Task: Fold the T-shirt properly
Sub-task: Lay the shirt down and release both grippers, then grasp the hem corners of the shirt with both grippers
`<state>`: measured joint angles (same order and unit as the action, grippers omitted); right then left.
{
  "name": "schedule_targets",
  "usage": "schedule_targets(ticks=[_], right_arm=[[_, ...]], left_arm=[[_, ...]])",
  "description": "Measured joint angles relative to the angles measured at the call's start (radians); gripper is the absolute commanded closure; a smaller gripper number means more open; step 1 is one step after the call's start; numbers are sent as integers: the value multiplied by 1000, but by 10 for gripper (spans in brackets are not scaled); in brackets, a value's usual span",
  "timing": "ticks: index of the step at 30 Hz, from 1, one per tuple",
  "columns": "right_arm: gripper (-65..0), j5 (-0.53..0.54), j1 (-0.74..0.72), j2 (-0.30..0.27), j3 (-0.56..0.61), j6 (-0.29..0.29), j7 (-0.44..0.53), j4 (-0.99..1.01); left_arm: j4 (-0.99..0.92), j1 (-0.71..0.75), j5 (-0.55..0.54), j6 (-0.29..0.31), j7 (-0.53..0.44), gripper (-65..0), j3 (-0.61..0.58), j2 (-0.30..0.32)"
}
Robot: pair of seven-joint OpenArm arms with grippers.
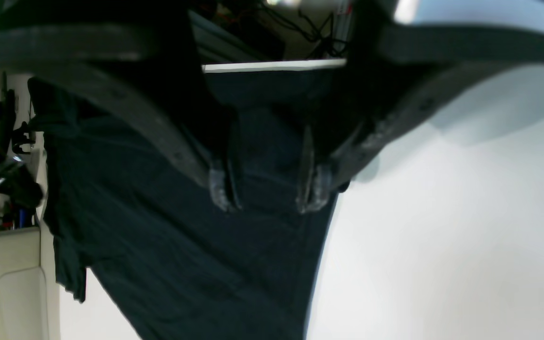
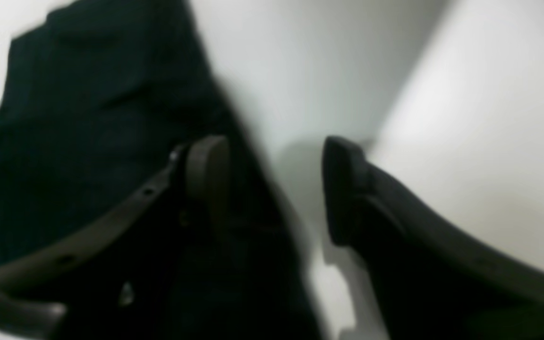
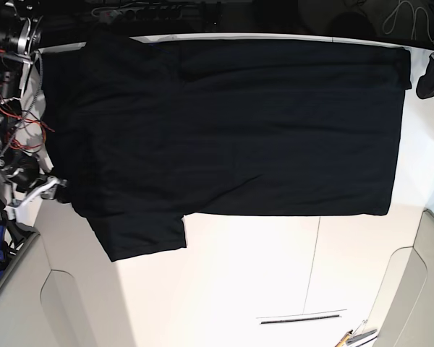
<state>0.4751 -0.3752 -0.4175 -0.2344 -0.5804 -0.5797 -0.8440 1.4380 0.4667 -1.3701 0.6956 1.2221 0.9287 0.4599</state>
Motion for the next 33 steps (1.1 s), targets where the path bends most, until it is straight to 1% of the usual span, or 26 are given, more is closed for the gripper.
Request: schedule_targets(ticks=[4, 5, 6, 8, 9, 10, 12, 14, 17, 19, 21, 23, 26, 29, 30, 33], right_arm=[[-327, -19, -19, 26, 97, 0, 24, 8], [-296, -28, -19, 34, 105, 0, 30, 8], [-235, -36, -19, 39, 109, 2, 37, 7], [-40, -50, -19, 47, 109, 14, 35, 8], [0, -52, -18, 47, 109, 15, 35, 8], [0, -50, -18, 47, 109, 15, 34, 8], [0, -50, -18, 47, 109, 15, 31, 8], [0, -49, -18, 47, 109, 15, 31, 8], [0, -39, -18, 47, 109, 15, 29, 8], [0, -16, -18, 47, 109, 15, 26, 8], [0, 5, -16, 47, 109, 16, 22, 8], [0, 11, -16, 47, 109, 16, 22, 9], [0, 8, -16, 47, 109, 16, 27, 9], [0, 9, -16, 47, 110, 16, 29, 10], [0, 9, -16, 47, 110, 16, 29, 10], [0, 10, -16, 47, 110, 16, 31, 11]], left_arm=[[0, -36, 3, 0, 0, -230, 0, 0], [0, -47, 8, 0, -4, -230, 0, 0], [0, -59, 21, 0, -5, -230, 0, 0], [0, -80, 40, 0, -14, -231, -12, 0], [0, -92, 56, 0, -31, -231, -26, 0], [0, -104, 86, -1, -55, -237, -49, 0], [0, -130, 161, -3, -113, -274, -119, 1], [0, -158, 262, -4, -184, -307, -212, 2], [-1, -217, 450, -6, -312, -310, -346, 1], [-3, -274, 562, -5, -380, -310, -418, 0], [-2, -340, 654, -16, -416, -310, -475, 0], [-2, -406, 737, -55, -434, -310, -520, 0], [-19, -497, 798, -107, -453, -310, -573, 11], [-94, -591, 852, -158, -491, -310, -612, 40], [-134, -624, 863, -168, -498, -310, -621, 52], [-284, -726, 872, -169, -521, -310, -638, 87]])
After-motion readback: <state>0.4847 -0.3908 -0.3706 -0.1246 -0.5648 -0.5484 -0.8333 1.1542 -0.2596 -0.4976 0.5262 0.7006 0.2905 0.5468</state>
